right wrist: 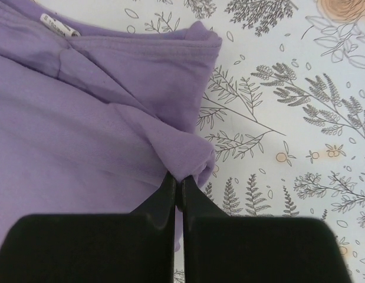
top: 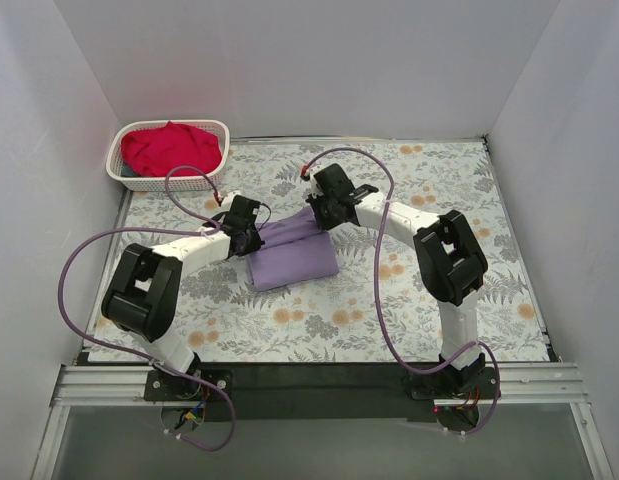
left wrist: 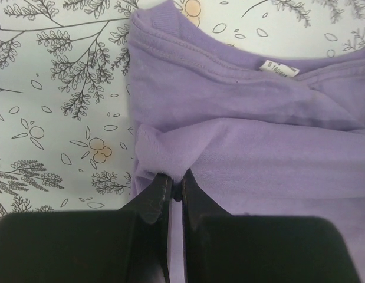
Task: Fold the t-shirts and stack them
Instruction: Fold the tshirt
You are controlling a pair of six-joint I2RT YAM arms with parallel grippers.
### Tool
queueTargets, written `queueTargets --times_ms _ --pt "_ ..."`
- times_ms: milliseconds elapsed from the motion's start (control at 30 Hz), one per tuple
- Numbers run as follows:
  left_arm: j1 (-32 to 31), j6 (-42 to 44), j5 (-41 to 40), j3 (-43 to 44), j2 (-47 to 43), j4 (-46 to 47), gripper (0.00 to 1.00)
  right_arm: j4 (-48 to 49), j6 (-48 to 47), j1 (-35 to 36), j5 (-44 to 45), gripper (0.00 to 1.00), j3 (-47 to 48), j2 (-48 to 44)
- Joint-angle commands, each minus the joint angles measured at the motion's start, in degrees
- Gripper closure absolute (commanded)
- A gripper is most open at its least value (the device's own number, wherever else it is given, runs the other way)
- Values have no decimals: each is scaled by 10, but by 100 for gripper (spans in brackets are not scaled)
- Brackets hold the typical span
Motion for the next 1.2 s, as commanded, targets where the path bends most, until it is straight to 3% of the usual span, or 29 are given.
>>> queueTargets --times_ms 0,900,1000,1167 --pt "6 -2 -26 18 -4 -5 100 26 0 -6 7 99 -15 4" --pt "13 -41 -96 -5 -15 -6 100 60 4 -18 -5 96 -10 13" --pt "15 -44 -95 -2 4 -7 99 60 3 -19 -12 91 -7 20" --pt "15 -43 -83 2 -7 -7 87 60 0 -20 -19 77 -3 16"
